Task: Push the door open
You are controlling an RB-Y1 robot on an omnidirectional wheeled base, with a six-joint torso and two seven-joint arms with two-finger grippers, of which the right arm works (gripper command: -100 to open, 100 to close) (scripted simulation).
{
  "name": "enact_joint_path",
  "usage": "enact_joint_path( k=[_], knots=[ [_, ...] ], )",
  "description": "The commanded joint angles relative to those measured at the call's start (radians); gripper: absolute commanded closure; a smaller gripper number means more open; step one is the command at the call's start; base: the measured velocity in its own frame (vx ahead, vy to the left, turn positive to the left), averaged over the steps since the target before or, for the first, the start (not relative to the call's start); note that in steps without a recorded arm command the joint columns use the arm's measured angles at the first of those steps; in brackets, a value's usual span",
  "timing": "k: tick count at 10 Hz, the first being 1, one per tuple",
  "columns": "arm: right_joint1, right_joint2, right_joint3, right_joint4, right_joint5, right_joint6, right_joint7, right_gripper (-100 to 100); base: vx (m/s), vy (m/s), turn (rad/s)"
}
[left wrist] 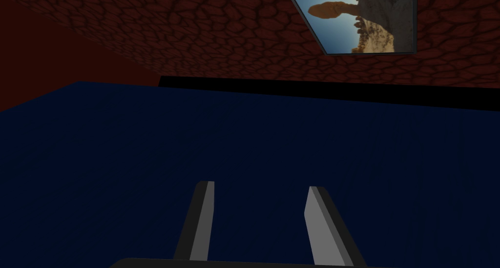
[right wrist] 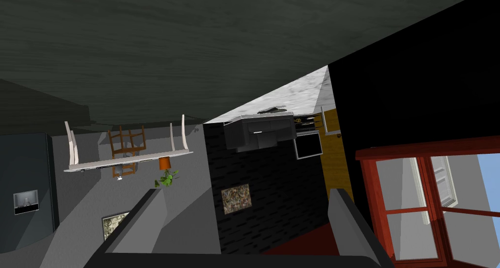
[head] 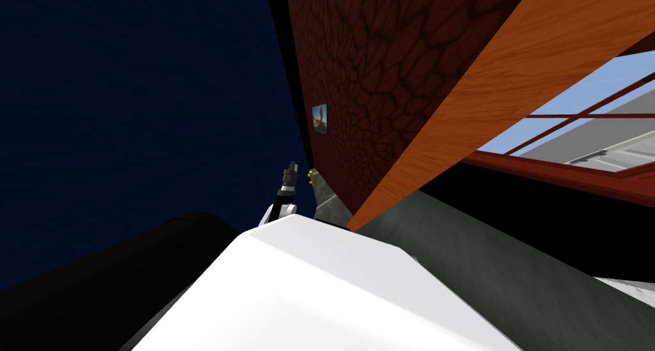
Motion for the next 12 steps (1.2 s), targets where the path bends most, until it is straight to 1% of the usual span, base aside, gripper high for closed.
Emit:
enact_joint_path(
  k=[1, 4, 5, 12],
  knots=[
    [0.0, 0.0, 0.0, 0.0, 0.0, 0.0, 0.0, -100, 0.0, 0.0, 0.0],
    [0.0, 0.0, 0.0, 0.0, 0.0, 0.0, 0.0, -100, 0.0, 0.0, 0.0],
    [0.012, 0.0, 0.024, 0.005, -0.014, 0.019, -0.023, -100, 0.0, 0.0, 0.0],
    [0.012, 0.0, 0.024, 0.005, -0.014, 0.019, -0.023, -100, 0.0, 0.0, 0.0]
  ],
)
